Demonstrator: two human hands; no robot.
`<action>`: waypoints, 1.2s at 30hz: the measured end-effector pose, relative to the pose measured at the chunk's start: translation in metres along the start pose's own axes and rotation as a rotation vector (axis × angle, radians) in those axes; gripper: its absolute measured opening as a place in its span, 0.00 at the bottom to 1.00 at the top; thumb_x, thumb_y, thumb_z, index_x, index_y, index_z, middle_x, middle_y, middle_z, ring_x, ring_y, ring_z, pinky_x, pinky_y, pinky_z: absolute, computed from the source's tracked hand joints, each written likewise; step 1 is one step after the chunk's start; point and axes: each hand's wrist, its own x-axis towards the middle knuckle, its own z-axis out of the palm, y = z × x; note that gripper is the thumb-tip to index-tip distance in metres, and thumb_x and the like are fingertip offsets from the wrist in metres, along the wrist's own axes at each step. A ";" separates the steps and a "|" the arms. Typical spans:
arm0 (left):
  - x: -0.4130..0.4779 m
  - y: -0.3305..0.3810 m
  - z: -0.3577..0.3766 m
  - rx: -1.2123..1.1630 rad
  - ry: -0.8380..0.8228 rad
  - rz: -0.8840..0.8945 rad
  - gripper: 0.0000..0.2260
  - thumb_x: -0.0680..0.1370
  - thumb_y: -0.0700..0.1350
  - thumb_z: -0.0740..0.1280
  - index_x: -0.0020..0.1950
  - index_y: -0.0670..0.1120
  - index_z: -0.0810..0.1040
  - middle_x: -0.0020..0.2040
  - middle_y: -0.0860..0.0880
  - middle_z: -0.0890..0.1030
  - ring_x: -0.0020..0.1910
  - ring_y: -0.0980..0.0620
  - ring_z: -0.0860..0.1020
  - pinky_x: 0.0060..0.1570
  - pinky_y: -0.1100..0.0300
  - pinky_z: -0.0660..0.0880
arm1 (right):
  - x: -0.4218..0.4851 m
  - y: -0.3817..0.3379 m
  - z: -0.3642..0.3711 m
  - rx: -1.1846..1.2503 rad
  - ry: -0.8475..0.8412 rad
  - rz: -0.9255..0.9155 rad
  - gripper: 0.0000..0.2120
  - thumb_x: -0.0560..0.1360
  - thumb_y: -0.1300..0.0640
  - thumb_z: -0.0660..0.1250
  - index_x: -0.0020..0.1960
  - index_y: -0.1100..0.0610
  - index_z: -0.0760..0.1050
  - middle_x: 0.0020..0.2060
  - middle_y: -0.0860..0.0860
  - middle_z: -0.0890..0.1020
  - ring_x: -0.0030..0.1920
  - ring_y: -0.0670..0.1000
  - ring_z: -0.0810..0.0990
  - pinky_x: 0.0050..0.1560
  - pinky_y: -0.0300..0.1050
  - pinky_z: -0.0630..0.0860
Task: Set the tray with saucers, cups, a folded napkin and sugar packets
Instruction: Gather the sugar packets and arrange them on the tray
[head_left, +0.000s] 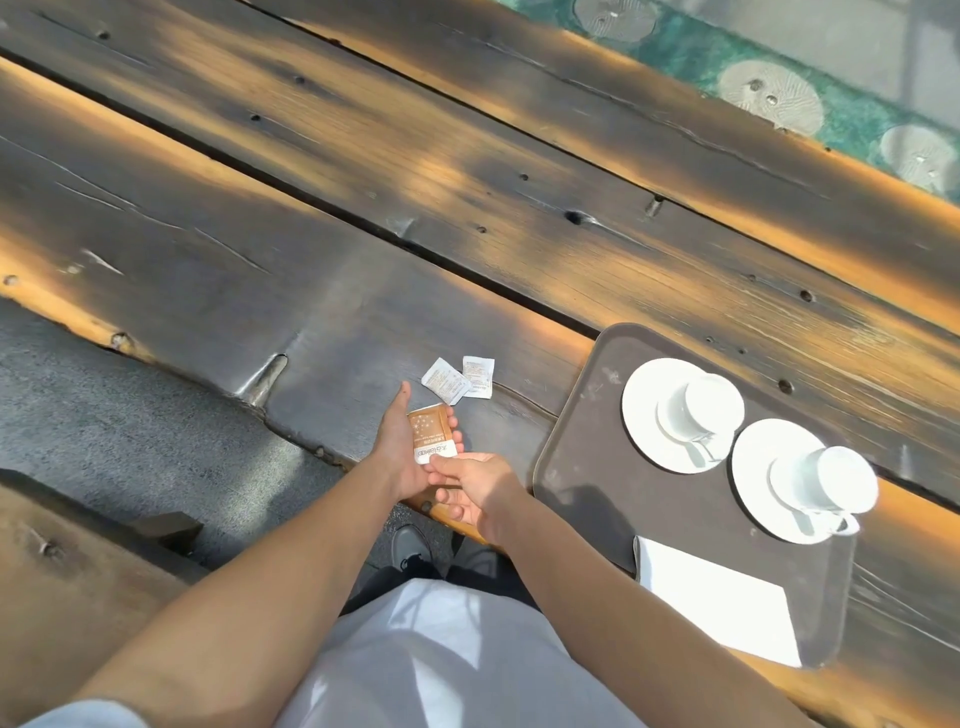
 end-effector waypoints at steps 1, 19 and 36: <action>0.001 0.000 0.000 -0.008 0.001 -0.001 0.29 0.76 0.69 0.59 0.43 0.42 0.77 0.34 0.45 0.77 0.29 0.48 0.75 0.32 0.58 0.75 | 0.001 0.000 -0.001 -0.008 0.001 -0.001 0.06 0.75 0.59 0.73 0.46 0.62 0.81 0.28 0.50 0.82 0.22 0.44 0.75 0.19 0.34 0.65; 0.015 0.006 -0.019 -0.054 0.101 0.035 0.31 0.77 0.68 0.59 0.45 0.40 0.80 0.36 0.44 0.80 0.32 0.48 0.78 0.36 0.54 0.76 | 0.038 -0.060 -0.027 -0.408 0.191 -0.164 0.16 0.75 0.51 0.72 0.33 0.56 0.74 0.24 0.50 0.74 0.20 0.45 0.70 0.21 0.36 0.62; 0.030 0.025 -0.040 -0.219 0.102 0.016 0.28 0.77 0.67 0.61 0.46 0.40 0.80 0.38 0.45 0.80 0.31 0.49 0.78 0.34 0.56 0.77 | 0.108 -0.118 0.021 -1.454 0.192 -0.556 0.20 0.74 0.62 0.68 0.66 0.52 0.75 0.63 0.53 0.71 0.64 0.56 0.71 0.61 0.48 0.71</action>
